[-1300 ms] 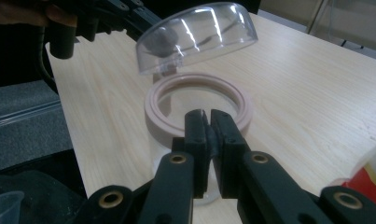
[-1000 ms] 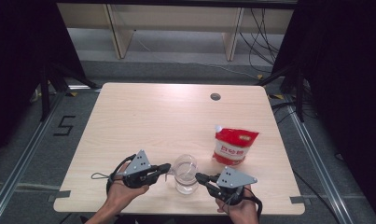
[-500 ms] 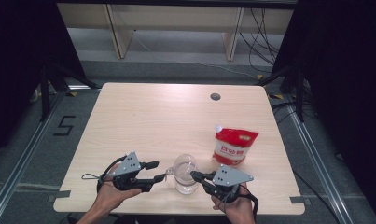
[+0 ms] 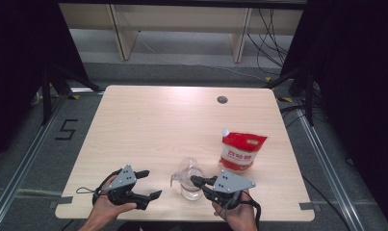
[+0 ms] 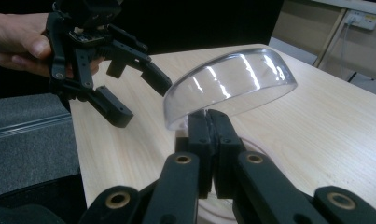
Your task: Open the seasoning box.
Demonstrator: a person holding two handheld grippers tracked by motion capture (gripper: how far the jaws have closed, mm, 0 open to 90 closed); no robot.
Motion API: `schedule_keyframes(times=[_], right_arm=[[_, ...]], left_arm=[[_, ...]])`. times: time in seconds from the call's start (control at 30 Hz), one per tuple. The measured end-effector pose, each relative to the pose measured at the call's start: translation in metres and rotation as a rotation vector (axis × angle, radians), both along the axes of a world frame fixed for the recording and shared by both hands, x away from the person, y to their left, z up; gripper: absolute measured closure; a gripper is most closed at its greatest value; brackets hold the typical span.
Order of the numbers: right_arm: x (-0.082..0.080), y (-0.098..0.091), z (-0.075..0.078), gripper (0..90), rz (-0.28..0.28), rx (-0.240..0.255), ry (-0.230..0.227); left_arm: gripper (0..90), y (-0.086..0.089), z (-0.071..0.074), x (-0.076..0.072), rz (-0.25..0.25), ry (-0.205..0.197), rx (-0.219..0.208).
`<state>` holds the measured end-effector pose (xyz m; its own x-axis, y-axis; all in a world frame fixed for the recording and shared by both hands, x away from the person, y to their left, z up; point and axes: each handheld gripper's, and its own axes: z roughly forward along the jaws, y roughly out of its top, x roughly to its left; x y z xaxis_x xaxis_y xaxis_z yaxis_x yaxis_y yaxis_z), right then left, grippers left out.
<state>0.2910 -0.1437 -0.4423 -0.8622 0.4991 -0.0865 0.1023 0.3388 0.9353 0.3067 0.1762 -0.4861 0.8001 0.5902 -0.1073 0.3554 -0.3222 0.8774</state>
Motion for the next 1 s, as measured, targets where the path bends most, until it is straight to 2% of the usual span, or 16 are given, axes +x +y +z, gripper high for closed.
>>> schedule_keyframes(times=[0.13,0.2,0.23,0.37,0.4,0.43,0.47,0.57,0.6,0.73,0.77,0.8,0.87,0.93,0.97,1.0], right_arm=[[0.0,0.007,0.002,88.8,0.027,0.001,-0.01],[-0.001,0.011,0.004,88.8,0.024,-0.003,-0.019],[0.0,0.012,0.004,88.8,0.033,-0.003,-0.037],[-0.002,0.018,0.004,88.6,0.025,0.008,-0.021],[-0.002,0.019,0.005,88.5,0.045,-0.003,-0.027],[-0.001,0.021,0.005,88.4,0.041,0.0,-0.038],[-0.002,0.021,0.005,88.4,0.032,0.001,-0.024],[-0.001,0.026,0.006,88.0,0.056,-0.011,-0.041],[-0.001,0.027,0.005,88.0,0.053,-0.007,-0.039],[0.0,0.031,0.004,87.5,0.066,-0.014,-0.036],[0.0,0.033,0.003,86.8,0.066,-0.001,-0.029],[0.0,0.033,0.003,86.2,0.074,-0.014,-0.023],[0.001,0.032,0.006,84.5,0.068,-0.02,-0.041],[0.002,0.026,0.009,80.5,0.08,-0.018,-0.029],[0.002,0.021,0.01,78.3,0.064,-0.018,-0.047],[0.003,0.014,0.011,75.2,0.05,-0.015,-0.05]], left_arm=[[15.1,0.002,-0.002,-0.003,0.014,0.003,-0.01],[15.1,0.004,-0.004,-0.006,0.005,-0.009,0.016],[15.1,0.004,-0.005,-0.006,-0.003,-0.011,0.014],[15.1,0.004,-0.006,-0.008,-0.012,-0.021,0.038],[15.2,0.003,-0.006,-0.009,-0.009,-0.02,0.027],[15.1,0.003,-0.006,-0.009,-0.016,-0.028,0.031],[15.1,0.003,-0.006,-0.009,-0.016,-0.028,0.03],[15.1,0.001,-0.008,-0.01,-0.017,-0.026,0.016],[15.1,0.002,-0.008,-0.009,-0.015,-0.032,0.028],[15.1,0.003,-0.008,-0.008,-0.019,-0.029,0.022],[15.1,0.003,-0.008,-0.008,-0.02,-0.032,0.021],[15.1,0.002,-0.008,-0.008,-0.011,-0.034,0.006],[15.1,0.003,-0.007,-0.009,-0.006,-0.034,0.009],[15.1,0.004,-0.007,-0.007,-0.02,-0.056,0.014],[15.1,0.006,-0.007,-0.007,-0.007,-0.044,0.038],[15.1,0.005,-0.008,-0.008,-0.003,-0.037,0.011]])
